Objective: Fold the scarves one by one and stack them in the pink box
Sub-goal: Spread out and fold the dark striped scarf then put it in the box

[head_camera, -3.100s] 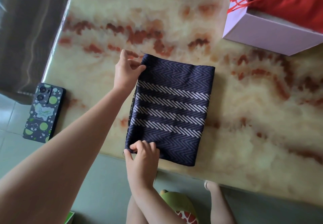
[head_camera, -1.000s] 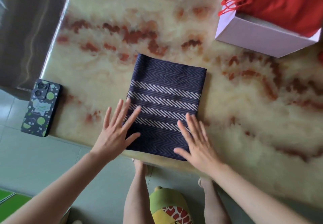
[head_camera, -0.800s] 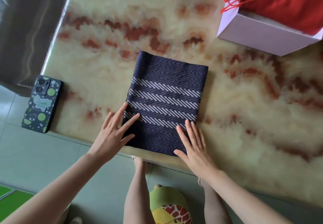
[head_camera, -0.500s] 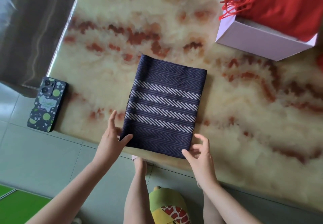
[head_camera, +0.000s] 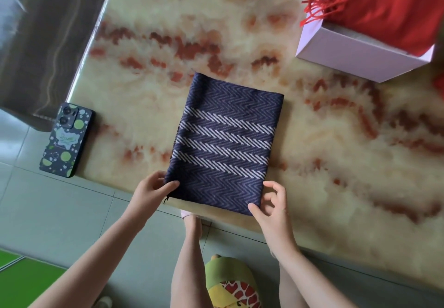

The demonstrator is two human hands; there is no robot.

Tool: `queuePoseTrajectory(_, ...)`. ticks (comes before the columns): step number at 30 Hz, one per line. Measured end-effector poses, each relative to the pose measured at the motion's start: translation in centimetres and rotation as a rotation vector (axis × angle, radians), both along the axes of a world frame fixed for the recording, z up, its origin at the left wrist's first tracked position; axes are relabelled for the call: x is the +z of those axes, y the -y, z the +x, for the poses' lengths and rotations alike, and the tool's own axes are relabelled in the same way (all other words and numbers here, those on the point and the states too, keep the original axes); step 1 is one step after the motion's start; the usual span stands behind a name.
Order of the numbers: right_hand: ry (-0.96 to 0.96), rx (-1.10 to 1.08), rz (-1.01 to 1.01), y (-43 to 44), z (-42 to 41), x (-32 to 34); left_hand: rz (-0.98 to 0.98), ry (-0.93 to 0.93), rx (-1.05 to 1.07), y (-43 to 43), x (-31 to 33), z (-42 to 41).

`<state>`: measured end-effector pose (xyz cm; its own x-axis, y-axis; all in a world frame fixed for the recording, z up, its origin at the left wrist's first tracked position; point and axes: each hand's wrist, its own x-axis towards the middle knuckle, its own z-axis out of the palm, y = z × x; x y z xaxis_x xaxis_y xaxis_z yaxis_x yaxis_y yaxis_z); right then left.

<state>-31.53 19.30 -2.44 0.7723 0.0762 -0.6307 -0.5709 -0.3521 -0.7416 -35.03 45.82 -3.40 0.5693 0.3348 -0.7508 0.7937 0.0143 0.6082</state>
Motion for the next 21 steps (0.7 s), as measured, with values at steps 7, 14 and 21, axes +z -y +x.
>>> queuePoseTrajectory(7, -0.016, 0.042, 0.06, 0.3, 0.5, 0.7, -0.14, 0.073, 0.139, -0.3, 0.9, -0.2)
queuePoseTrajectory(14, 0.046, 0.109, 0.011, 0.3, 1.2, 1.7, 0.043, 0.249, 0.08, -0.3, 2.4, 0.8)
queuePoseTrajectory(21, 0.103, -0.053, 0.092, -0.5, 7.4, 3.0, 0.189, 0.377, 0.004, -0.4, 4.0, 7.7)
